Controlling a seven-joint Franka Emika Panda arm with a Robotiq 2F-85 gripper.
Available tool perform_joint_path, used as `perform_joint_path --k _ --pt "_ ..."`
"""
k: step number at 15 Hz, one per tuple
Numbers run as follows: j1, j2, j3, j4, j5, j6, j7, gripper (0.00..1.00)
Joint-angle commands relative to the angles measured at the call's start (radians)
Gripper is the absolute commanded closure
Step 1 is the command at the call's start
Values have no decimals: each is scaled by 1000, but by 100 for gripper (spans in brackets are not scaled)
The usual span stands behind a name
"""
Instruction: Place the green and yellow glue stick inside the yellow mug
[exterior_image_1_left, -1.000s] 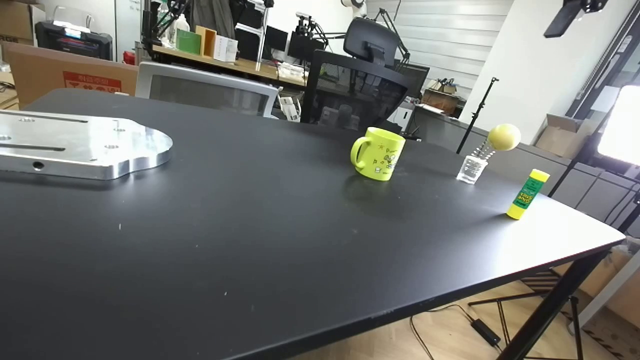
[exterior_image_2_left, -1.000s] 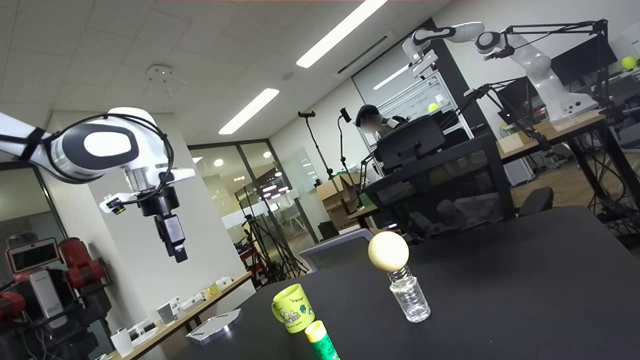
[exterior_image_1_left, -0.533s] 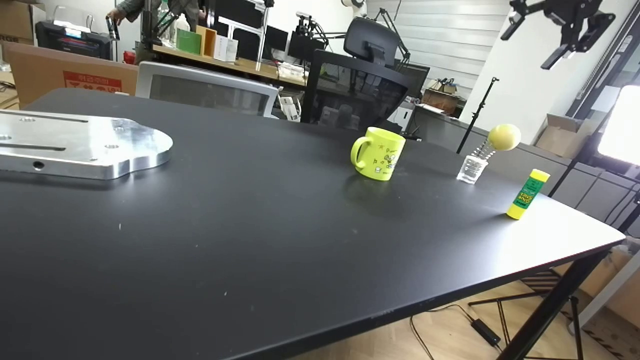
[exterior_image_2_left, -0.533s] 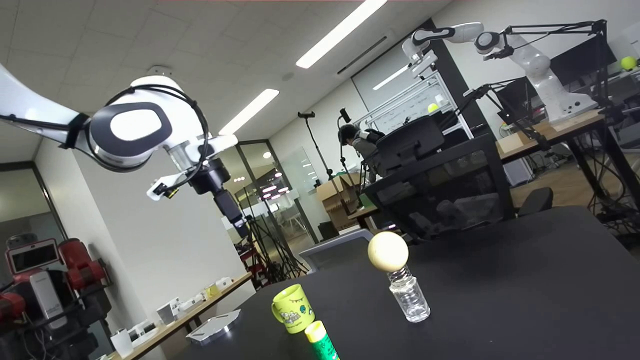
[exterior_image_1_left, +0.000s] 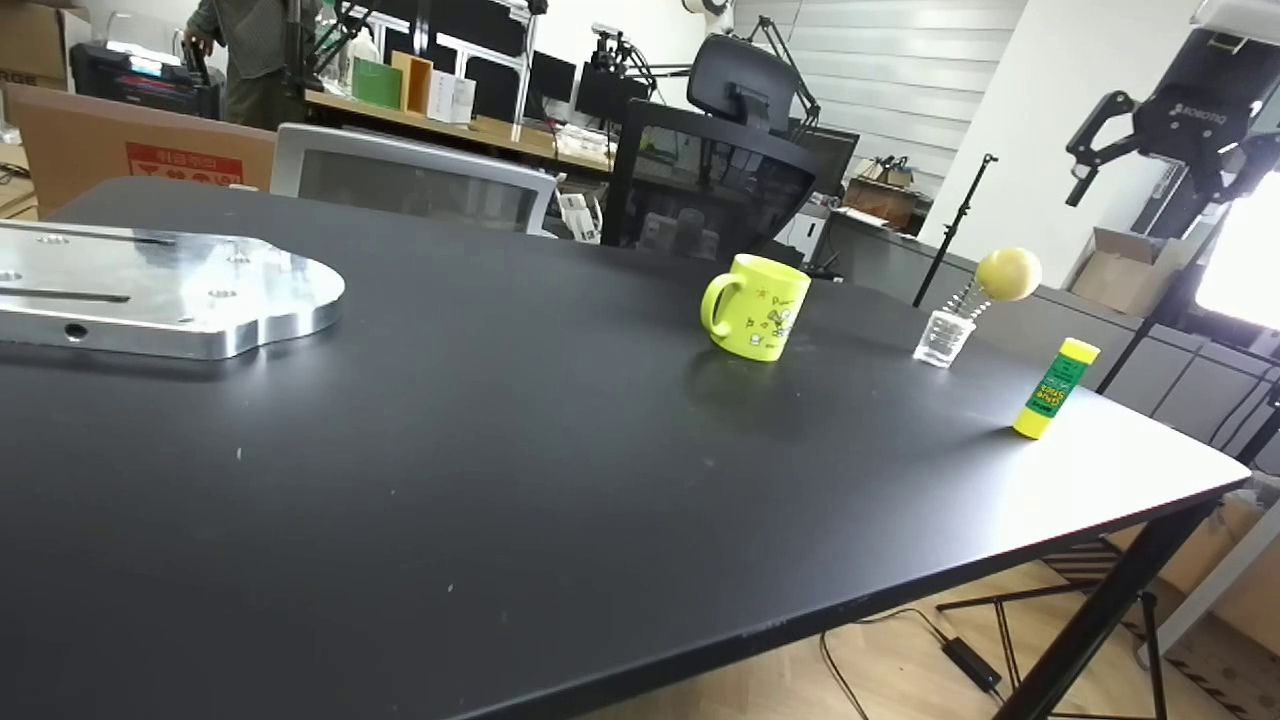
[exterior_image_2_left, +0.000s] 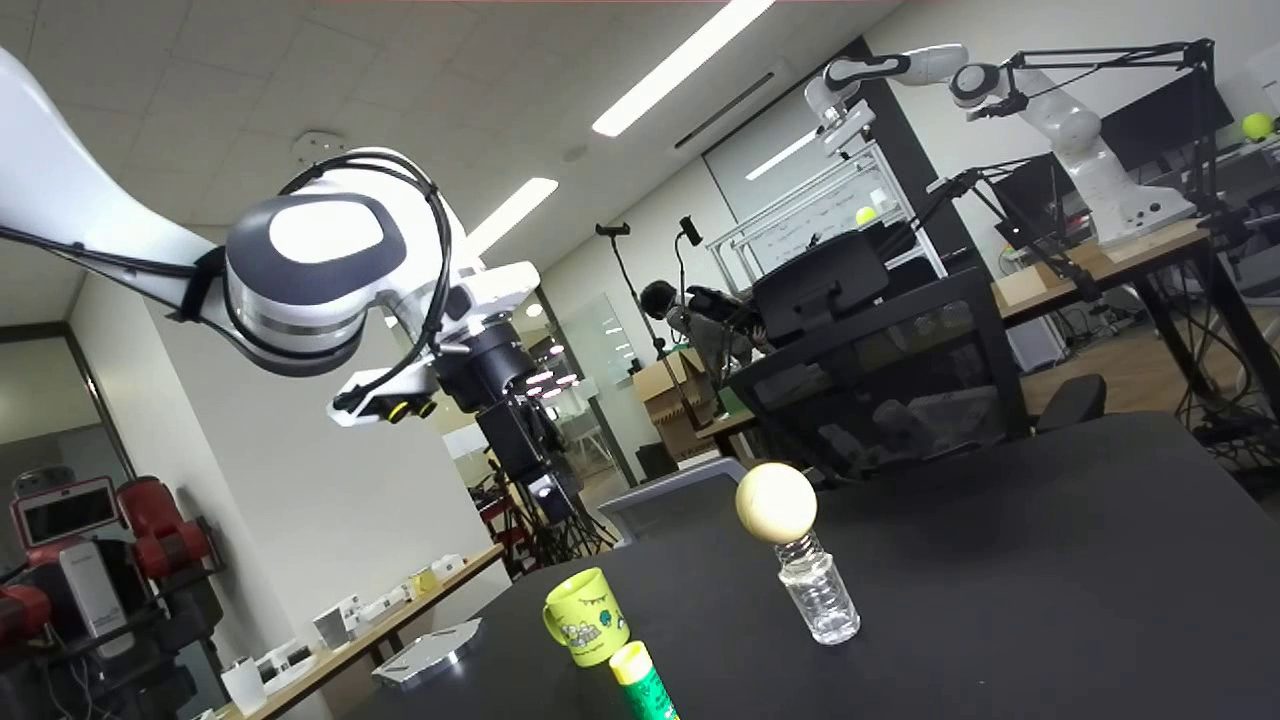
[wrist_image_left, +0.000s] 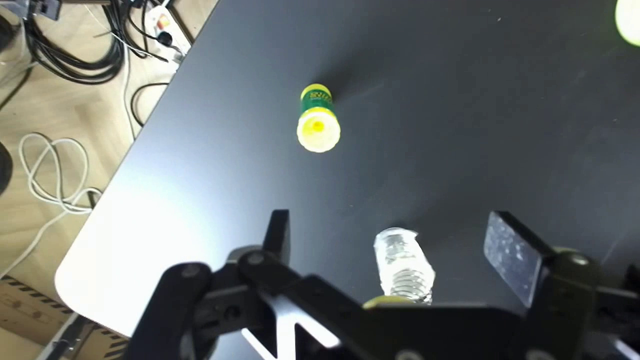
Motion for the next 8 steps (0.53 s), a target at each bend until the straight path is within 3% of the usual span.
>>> perform_joint_path --k 1,8 --pt "0 44 -39 3 8 4 81 0" --pt "-4 148 -102 -12 187 128 -57 0"
